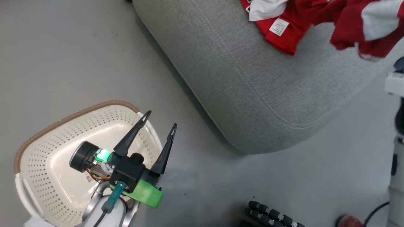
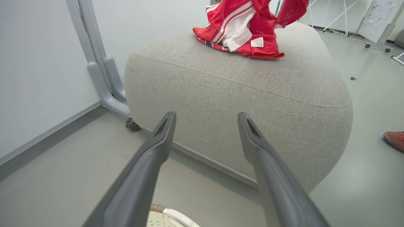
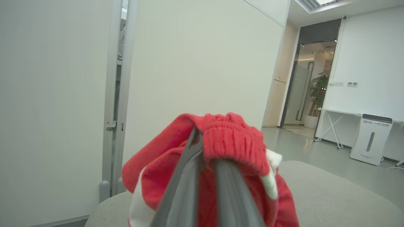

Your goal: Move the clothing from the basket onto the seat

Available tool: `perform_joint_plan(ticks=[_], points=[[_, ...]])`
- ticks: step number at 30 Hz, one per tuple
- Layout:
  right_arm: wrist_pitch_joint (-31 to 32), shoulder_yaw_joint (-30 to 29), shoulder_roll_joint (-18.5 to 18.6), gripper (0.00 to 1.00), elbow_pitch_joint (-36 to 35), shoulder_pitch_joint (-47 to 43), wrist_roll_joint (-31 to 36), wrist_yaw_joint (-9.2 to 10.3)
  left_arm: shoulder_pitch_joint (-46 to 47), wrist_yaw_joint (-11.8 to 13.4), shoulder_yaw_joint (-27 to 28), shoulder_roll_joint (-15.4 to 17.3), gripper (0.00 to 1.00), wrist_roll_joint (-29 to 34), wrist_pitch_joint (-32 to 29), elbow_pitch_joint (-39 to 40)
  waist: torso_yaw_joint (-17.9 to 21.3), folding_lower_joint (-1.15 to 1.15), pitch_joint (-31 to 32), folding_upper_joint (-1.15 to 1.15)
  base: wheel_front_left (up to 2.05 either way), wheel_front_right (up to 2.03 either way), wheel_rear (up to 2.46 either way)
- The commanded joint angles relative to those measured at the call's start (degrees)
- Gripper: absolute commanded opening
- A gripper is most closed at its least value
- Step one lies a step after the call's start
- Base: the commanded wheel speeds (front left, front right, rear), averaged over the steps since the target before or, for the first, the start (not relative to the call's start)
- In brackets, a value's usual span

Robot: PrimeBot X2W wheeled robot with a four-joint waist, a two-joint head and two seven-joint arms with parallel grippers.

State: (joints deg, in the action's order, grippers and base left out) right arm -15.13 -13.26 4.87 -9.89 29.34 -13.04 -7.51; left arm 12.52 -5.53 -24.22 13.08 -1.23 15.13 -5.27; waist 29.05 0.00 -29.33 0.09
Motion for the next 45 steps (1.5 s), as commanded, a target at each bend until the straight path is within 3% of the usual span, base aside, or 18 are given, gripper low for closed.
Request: perform_joint_plan(ticks=[1, 9, 17, 18, 21, 22, 28, 36, 45], points=[[0.0, -1.6, 1.5, 0.0, 1.8, 3.3, -0.7, 0.05, 1.2, 0.3, 0.3, -0.2, 1.0, 0.3, 0.0, -0.2, -5.3, 0.0, -4.5, -0.09, 0.0, 0.0, 0.0], [0.0, -5.5, 10.1, 0.0, 22.3, 17.2, -2.6, 0.05, 5.4, 1.0, 0.5, -1.8, 1.0, 0.1, 0.0, -0.1, -13.4, 0.0, -10.7, -0.09, 0.0, 0.0, 0.0], [0.0, -9.3, 12.0, 0.0, 37.5, 24.4, -0.4, 0.05, 7.8, 1.6, 0.8, -3.0, 1.0, -0.3, 0.0, 0.5, -18.1, 0.0, -15.0, -0.09, 0.0, 0.0, 0.0], [0.0, -9.8, 11.9, 0.13, 38.1, 24.7, -0.1, 0.05, 7.8, 1.6, 0.8, -3.1, 1.0, -0.4, 0.0, 0.4, -18.2, 0.0, -15.2, -0.09, 0.0, 0.0, 0.0], [0.0, -10.2, 11.1, 0.74, 40.4, 25.8, 1.4, 0.05, 8.4, 1.4, 0.7, -3.2, 1.0, -0.3, 0.0, 0.0, -18.6, 0.0, -15.8, -0.09, 0.0, 0.0, 0.0], [0.0, -10.6, 10.7, 1.0, 40.5, 25.9, 1.4, 0.05, 8.5, 1.4, 0.8, -3.1, 1.0, -0.3, 0.0, -0.1, -18.6, 0.0, -15.9, -0.09, 0.0, 0.0, 0.0], [0.0, -13.8, 7.3, 1.0, 34.5, 21.0, 2.6, 0.05, 8.9, 1.1, 0.6, -3.8, 1.0, -0.9, 0.0, -0.6, -18.3, 0.0, -14.0, -0.09, 0.0, 0.0, 0.0], [0.0, -15.3, 0.7, 1.0, 21.4, 5.1, 4.9, 0.05, 6.4, 0.1, 1.3, -6.3, 1.0, -4.0, 0.0, -1.3, -18.2, 0.0, -5.5, -0.09, 0.0, 0.0, 0.0], [0.0, -1.5, -1.3, 1.0, 14.4, -11.6, 5.3, 0.05, 1.4, -0.1, 5.3, -9.5, 1.0, -8.1, 0.0, 0.6, -21.7, 0.0, 5.7, -0.09, 0.0, 0.0, 0.0]])
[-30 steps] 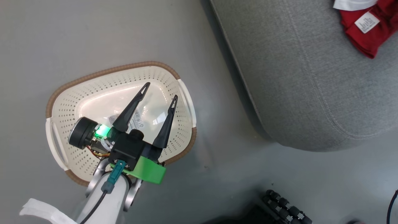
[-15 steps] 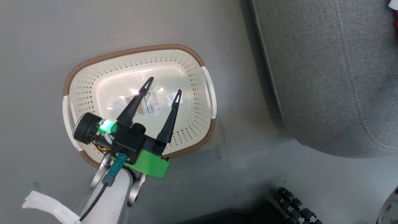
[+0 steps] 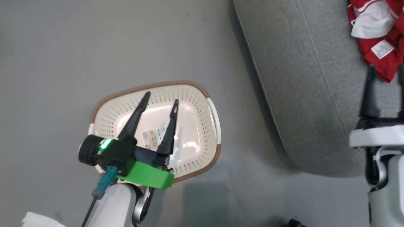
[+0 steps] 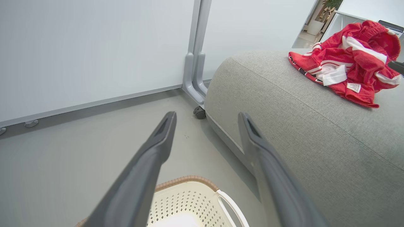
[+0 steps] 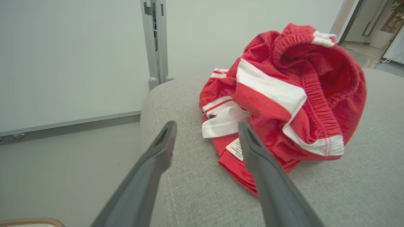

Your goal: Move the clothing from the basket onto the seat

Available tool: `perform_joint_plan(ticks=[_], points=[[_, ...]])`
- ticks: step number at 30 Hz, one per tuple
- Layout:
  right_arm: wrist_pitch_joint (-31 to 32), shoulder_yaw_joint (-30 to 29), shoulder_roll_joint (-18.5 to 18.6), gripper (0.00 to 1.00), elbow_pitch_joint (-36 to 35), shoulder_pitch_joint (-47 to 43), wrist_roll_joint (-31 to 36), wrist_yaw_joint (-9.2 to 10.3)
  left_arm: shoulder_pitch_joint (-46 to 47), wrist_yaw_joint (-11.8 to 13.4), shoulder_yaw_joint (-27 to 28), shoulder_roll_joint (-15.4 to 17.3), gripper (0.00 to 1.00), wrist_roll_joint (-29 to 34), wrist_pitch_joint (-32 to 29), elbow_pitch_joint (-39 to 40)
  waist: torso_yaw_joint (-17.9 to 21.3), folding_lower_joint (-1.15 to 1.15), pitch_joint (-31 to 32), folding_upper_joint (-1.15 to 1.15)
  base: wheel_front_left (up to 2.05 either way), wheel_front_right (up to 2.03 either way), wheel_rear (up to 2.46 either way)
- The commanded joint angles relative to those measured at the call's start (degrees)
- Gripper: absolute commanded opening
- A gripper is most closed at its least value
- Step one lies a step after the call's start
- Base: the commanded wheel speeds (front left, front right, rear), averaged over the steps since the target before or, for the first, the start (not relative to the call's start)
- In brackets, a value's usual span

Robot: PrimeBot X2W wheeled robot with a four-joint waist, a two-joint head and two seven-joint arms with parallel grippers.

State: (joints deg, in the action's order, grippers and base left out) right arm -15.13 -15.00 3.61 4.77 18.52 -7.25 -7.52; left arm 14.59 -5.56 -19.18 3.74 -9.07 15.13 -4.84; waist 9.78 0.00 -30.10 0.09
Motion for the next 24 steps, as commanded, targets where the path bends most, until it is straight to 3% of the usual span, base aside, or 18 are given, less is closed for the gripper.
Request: perform_joint_plan(ticks=[1, 9, 15, 24], points=[[0.0, 1.5, -0.1, 1.0, -1.1, -1.9, -1.1, 0.06, -1.3, 0.2, 1.1, -0.3, 1.0, -0.6, 0.0, 0.4, -3.0, 0.0, 7.3, -0.09, 0.0, 0.0, 0.0], [0.0, 12.1, 1.2, 1.0, -5.5, -9.8, -0.5, 0.06, -7.4, 2.9, 7.3, -0.8, 1.0, -4.0, 0.0, 3.5, -8.1, 0.0, 16.3, -0.09, 0.0, 0.0, 0.0], [0.0, 17.4, 2.1, 1.0, -7.3, -13.9, 2.1, 0.06, -12.8, 4.0, 11.3, -0.8, 1.0, -3.3, 0.0, 6.3, -9.8, 0.0, 21.3, -0.09, 0.0, 0.0, 0.0], [0.0, 16.6, 0.7, 1.0, -9.1, -22.6, 2.2, 0.06, -23.2, 3.9, 15.4, -0.8, 1.0, -4.2, 0.0, 9.3, -10.4, 0.0, 29.6, -0.09, 0.0, 0.0, 0.0]])
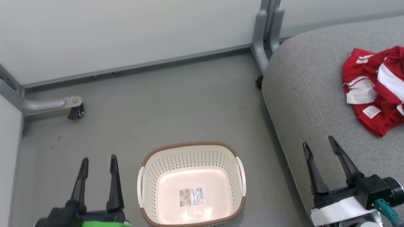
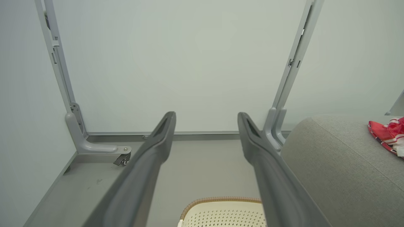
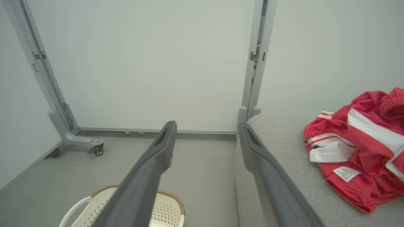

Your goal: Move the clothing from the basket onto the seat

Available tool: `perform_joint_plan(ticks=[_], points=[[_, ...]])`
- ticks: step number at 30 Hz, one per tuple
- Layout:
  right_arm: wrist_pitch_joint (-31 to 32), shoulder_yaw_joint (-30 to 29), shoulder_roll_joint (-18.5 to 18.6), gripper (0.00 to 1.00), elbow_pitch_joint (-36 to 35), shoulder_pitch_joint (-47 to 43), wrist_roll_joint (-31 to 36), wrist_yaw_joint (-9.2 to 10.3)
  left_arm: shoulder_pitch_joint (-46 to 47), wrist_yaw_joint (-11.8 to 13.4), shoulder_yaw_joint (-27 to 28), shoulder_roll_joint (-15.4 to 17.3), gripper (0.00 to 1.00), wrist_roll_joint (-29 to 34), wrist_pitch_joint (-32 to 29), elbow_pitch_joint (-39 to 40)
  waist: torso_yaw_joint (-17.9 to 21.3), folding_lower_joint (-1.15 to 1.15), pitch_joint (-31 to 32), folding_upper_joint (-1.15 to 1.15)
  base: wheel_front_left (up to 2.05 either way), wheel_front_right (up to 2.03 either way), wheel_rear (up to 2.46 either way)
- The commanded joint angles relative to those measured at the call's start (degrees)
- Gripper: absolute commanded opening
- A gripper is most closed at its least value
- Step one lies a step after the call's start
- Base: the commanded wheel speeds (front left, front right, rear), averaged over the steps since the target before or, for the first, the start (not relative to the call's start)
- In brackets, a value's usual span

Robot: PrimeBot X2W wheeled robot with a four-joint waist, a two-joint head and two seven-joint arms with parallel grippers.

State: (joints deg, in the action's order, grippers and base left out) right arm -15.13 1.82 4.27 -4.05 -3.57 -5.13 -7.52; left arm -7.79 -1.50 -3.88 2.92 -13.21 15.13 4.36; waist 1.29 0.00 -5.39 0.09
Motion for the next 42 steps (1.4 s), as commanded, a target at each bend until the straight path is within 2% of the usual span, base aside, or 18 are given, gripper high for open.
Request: perform_joint_plan(ticks=[1, 9, 18, 19, 24, 42], points=[[0.0, -0.3, -0.2, 1.0, -0.4, -1.5, 0.2, 0.06, -2.0, -0.6, 0.3, 0.0, 1.0, 0.0, 0.0, 0.2, -1.8, 0.0, 5.5, -0.09, 0.0, 0.0, 0.0], [0.0, -0.4, -1.1, 1.0, 0.2, -4.8, 0.5, 0.06, -7.3, -1.2, 1.2, 0.0, 1.0, 1.5, 0.0, -0.2, -1.1, 0.0, 8.7, -0.09, 0.0, 0.0, 0.0], [0.0, -0.4, -1.3, 1.0, 0.0, -5.4, 0.7, 0.06, -8.3, -1.3, 2.8, 0.0, 1.0, 2.5, 0.0, -0.3, -0.8, 0.0, 8.9, -0.09, 0.0, 0.0, 0.0], [0.0, -0.3, -1.4, 0.0, 0.1, -4.5, 0.4, 0.0, -7.5, -1.5, 2.6, 0.0, 0.0, 2.5, 0.0, -0.4, -0.9, 0.0, 8.9, 0.0, 0.0, 0.0, 0.0], [0.1, -0.1, -1.7, 0.0, 1.9, -5.0, -0.9, 0.0, -7.4, -1.5, 2.2, -0.1, 0.0, 1.5, -0.1, -2.3, -0.8, 0.0, 8.8, 0.0, 0.0, 0.0, 0.0], [3.9, -0.5, -0.3, 0.0, 5.6, -1.3, -22.6, 0.01, -2.2, -2.6, 2.7, 1.1, 0.0, -18.8, -4.0, -6.1, -0.9, 0.0, 8.3, -0.01, 0.0, 0.0, 0.0]])
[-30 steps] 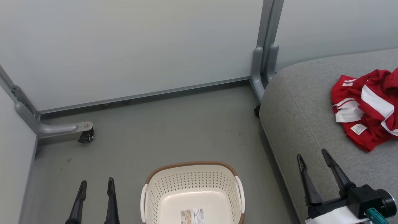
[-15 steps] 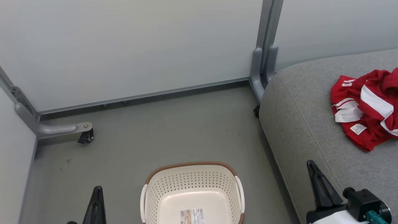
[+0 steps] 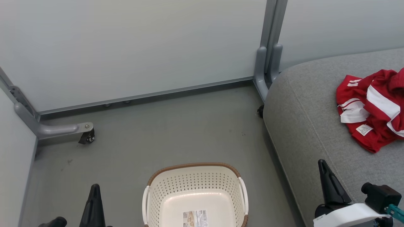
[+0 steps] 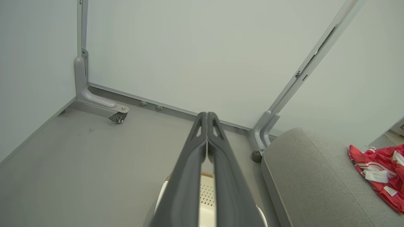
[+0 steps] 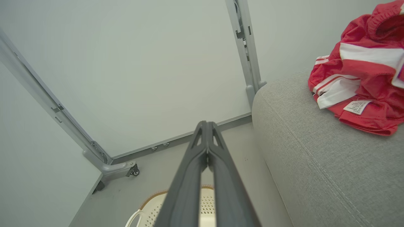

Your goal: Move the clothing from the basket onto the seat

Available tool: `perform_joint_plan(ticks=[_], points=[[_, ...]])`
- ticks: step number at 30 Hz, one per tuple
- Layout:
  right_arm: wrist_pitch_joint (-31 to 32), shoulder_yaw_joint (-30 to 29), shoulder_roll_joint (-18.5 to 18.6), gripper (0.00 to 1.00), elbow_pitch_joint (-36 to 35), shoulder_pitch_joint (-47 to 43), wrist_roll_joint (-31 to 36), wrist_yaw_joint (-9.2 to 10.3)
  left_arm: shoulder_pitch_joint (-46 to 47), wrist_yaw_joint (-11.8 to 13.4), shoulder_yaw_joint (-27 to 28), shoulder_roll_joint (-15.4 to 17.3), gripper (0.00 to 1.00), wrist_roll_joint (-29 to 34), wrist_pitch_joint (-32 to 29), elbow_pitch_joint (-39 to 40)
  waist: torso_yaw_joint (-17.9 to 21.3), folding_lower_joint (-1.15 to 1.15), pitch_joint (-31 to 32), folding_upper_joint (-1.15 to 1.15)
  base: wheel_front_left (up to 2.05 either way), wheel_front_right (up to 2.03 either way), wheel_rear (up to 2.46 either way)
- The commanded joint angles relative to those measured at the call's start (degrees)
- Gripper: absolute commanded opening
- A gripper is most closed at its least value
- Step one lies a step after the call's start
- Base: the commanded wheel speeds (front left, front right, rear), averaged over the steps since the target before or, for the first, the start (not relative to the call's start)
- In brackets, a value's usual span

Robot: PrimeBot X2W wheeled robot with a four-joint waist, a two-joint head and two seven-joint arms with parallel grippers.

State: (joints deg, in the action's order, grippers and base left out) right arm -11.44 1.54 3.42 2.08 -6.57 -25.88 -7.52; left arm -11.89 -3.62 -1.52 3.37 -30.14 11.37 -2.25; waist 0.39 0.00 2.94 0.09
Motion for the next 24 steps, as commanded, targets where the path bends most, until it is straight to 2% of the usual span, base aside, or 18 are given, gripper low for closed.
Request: perform_joint_plan(ticks=[1, 24], points=[[0.4, -0.2, 0.5, 0.0, -0.4, 1.8, -2.7, 0.01, 2.1, -0.5, 0.3, 0.7, 0.0, -2.7, -0.4, 0.3, 0.0, 0.0, 0.0, -0.01, 0.0, 0.0, 0.0], [4.7, -1.3, 1.3, 0.0, 3.3, 5.3, -23.6, 0.02, 7.2, -1.6, 1.3, 1.4, 0.0, -22.3, -4.7, -3.4, -0.1, 0.0, -0.7, -0.03, 0.0, 0.0, 0.0]])
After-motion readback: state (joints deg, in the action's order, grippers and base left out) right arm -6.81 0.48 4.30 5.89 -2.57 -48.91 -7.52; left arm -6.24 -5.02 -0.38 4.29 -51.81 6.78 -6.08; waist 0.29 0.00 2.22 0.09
